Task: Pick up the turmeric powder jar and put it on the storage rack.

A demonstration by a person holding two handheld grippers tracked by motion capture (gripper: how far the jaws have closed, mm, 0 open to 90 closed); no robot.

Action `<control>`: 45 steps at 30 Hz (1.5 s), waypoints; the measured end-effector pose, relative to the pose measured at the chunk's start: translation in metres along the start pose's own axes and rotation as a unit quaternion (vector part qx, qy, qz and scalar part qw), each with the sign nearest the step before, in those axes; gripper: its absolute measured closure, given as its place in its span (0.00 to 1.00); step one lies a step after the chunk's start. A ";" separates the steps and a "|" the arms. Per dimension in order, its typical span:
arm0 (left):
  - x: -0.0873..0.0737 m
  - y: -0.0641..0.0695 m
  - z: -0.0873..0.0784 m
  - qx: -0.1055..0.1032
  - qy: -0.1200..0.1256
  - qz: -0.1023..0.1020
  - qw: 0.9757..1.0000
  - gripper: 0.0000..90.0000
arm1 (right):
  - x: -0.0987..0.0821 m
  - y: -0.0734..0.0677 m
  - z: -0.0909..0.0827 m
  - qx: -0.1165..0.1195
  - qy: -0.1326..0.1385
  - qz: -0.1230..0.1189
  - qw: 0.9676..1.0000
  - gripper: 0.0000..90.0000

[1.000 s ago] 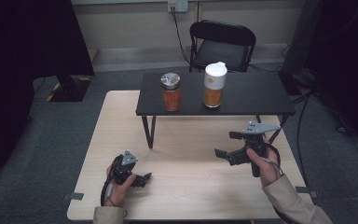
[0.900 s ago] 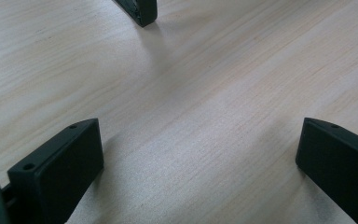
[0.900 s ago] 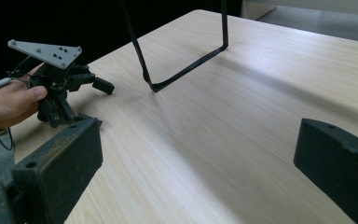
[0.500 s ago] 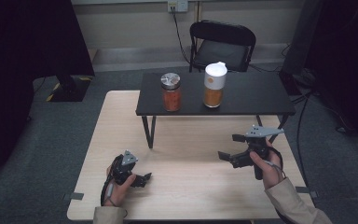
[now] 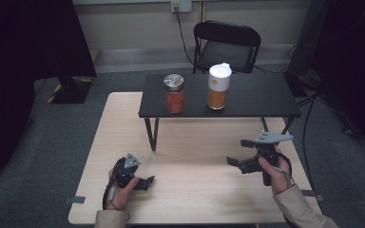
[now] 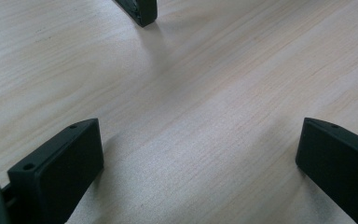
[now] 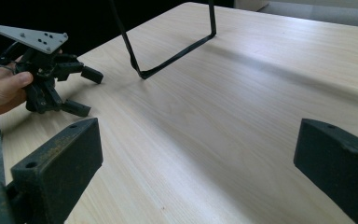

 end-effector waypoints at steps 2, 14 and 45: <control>0.000 0.000 0.000 0.000 0.000 0.000 1.000 0.00 | -0.002 0.001 -0.001 -0.001 -0.001 0.000 1.000 0.00; 0.000 0.000 0.000 0.000 0.000 0.000 1.000 0.00 | -0.014 0.006 -0.003 -0.004 -0.004 0.007 1.000 0.00; 0.000 0.000 0.000 0.000 0.000 0.000 1.000 0.00 | -0.039 0.018 -0.010 -0.018 -0.019 0.007 1.000 0.00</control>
Point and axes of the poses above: each handheld gripper's, and its own axes: z roughly forward along the jaws, x roughly out of its top, y roughly to its right, the point moved 6 cm from there along z, roughly forward along the jaws, and after that the axes turned 6 degrees about -x, right-handed, at the moved point
